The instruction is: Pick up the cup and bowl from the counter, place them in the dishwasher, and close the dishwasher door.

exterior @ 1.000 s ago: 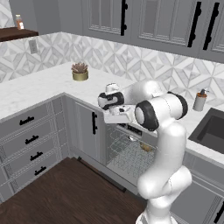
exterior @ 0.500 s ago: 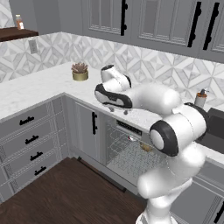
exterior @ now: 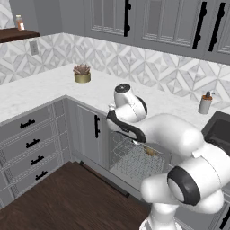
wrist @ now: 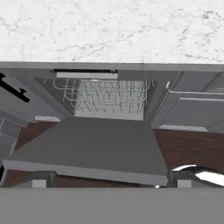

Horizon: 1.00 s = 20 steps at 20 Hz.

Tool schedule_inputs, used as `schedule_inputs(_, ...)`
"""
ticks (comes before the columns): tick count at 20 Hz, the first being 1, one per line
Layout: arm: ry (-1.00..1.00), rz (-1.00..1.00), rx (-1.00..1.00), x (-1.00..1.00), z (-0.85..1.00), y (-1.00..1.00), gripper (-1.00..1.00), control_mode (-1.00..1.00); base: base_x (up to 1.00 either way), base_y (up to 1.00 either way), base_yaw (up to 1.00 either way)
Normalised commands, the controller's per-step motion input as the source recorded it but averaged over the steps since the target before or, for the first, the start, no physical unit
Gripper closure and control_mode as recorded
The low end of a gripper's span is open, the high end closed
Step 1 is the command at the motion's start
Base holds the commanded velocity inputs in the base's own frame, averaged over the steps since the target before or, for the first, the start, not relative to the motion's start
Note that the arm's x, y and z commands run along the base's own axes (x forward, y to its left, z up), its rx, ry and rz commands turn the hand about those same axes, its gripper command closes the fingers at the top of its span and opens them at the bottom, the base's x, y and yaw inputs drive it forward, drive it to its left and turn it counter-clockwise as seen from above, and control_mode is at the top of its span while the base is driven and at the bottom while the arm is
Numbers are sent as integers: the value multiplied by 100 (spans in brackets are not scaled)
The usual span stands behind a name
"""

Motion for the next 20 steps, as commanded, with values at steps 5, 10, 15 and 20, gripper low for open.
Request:
schedule_inputs(5,-12,-6,-26,-22,35,38,-100,-100,0,0,0)
schedule_inputs(10,-17,-8,-30,-22,33,48,-100,-100,0,0,0)
schedule_inputs(15,-12,-10,-26,-35,1,60,-100,-100,0,0,0)
schedule_inputs(20,-7,-10,-20,-68,-41,52,-100,-100,0,0,0)
